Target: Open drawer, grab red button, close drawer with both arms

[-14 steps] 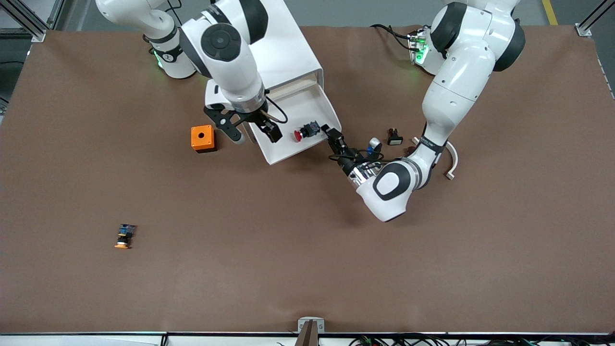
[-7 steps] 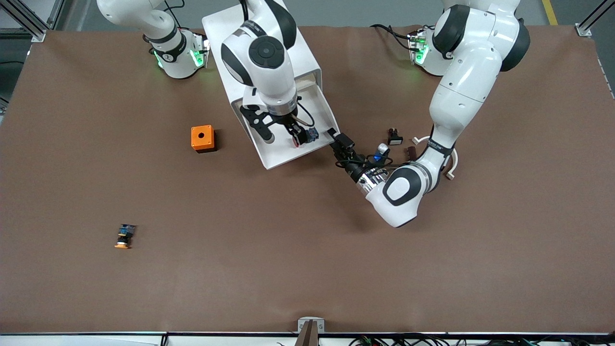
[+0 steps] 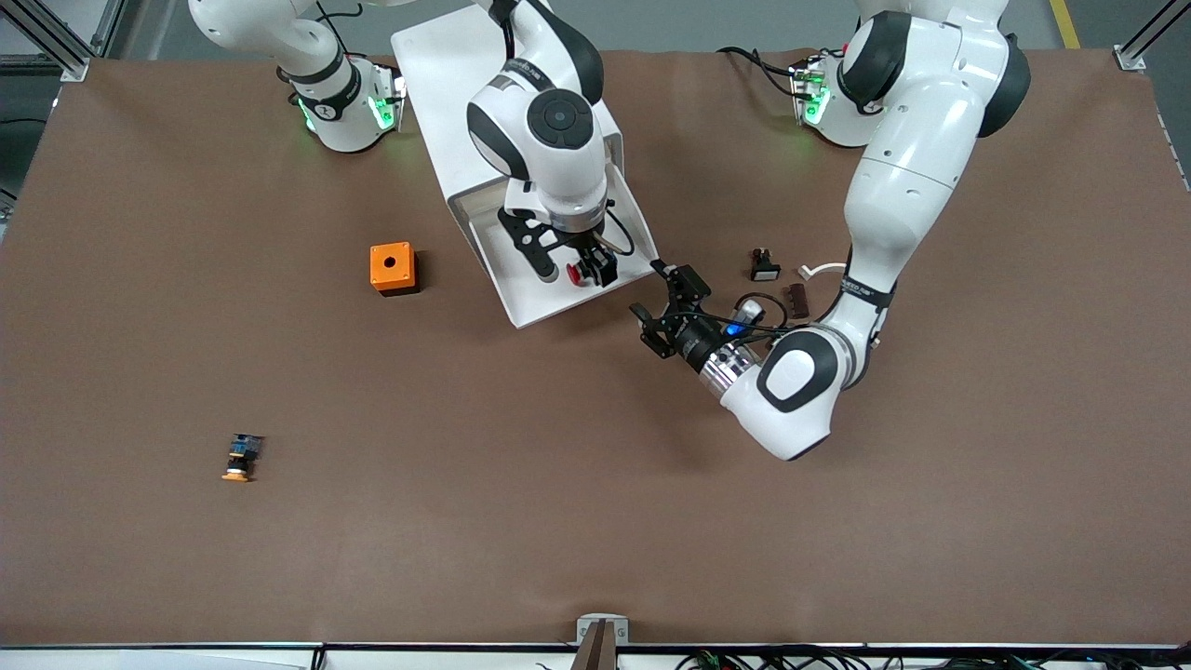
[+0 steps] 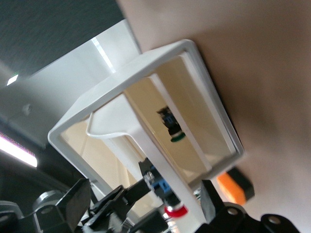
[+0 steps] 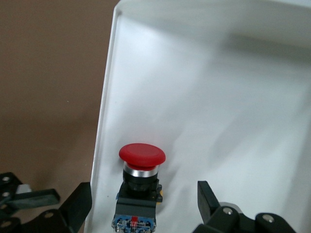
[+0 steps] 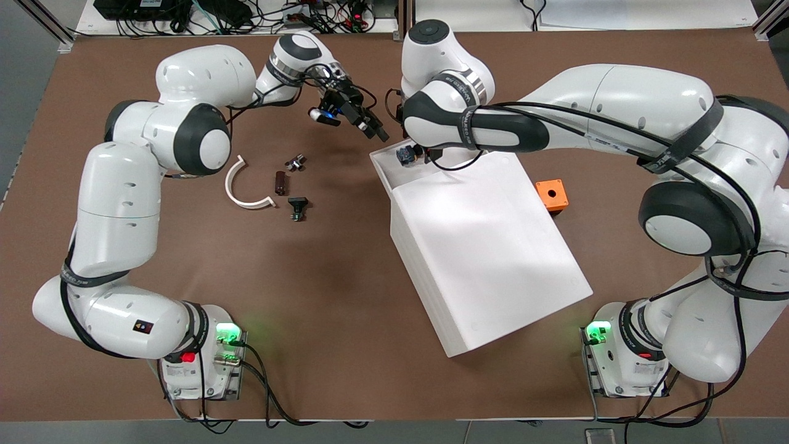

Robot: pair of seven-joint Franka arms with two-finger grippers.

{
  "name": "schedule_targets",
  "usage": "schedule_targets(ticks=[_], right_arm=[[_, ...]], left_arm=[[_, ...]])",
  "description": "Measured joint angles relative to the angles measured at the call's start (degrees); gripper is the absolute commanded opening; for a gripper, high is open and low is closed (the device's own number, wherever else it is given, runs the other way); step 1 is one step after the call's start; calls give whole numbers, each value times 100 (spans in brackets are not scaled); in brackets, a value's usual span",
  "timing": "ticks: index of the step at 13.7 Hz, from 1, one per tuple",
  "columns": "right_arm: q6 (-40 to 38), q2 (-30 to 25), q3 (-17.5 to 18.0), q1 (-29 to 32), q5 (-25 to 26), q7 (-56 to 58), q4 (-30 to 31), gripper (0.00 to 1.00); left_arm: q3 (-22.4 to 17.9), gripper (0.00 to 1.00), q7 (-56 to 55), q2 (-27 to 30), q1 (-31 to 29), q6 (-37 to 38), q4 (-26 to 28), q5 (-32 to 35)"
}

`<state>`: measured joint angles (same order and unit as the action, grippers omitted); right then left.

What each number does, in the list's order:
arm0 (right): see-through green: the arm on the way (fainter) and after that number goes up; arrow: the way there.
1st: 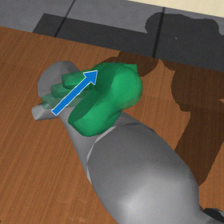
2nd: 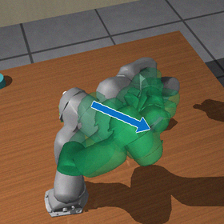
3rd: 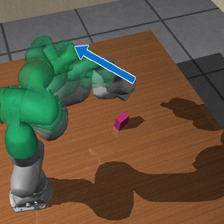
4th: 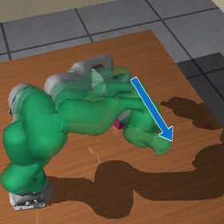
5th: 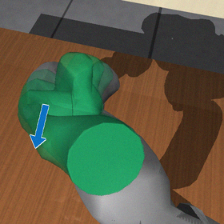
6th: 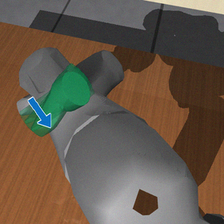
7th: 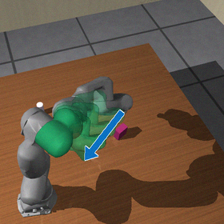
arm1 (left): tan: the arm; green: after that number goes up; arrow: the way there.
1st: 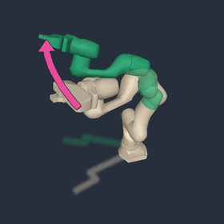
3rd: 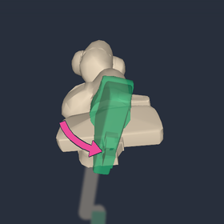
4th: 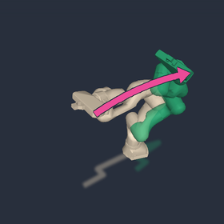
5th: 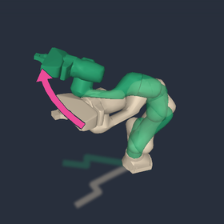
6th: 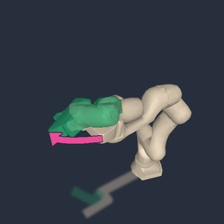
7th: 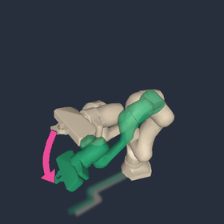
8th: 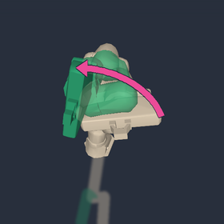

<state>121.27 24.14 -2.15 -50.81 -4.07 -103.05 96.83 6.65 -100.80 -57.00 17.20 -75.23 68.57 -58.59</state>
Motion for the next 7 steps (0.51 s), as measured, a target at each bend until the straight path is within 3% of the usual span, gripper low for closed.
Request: schedule_targets(ticks=[3, 7], right_arm=[[0, 158, 0, -9, -4, -149, -189, 70], [-2, 212, 0, -15, -5, -191, -254, 18]], left_arm=[[-264, 99, 1164, 68, 20, -191, -220, 5], [-549, 99, 2765, 372, 265, -872, -275, 607]])
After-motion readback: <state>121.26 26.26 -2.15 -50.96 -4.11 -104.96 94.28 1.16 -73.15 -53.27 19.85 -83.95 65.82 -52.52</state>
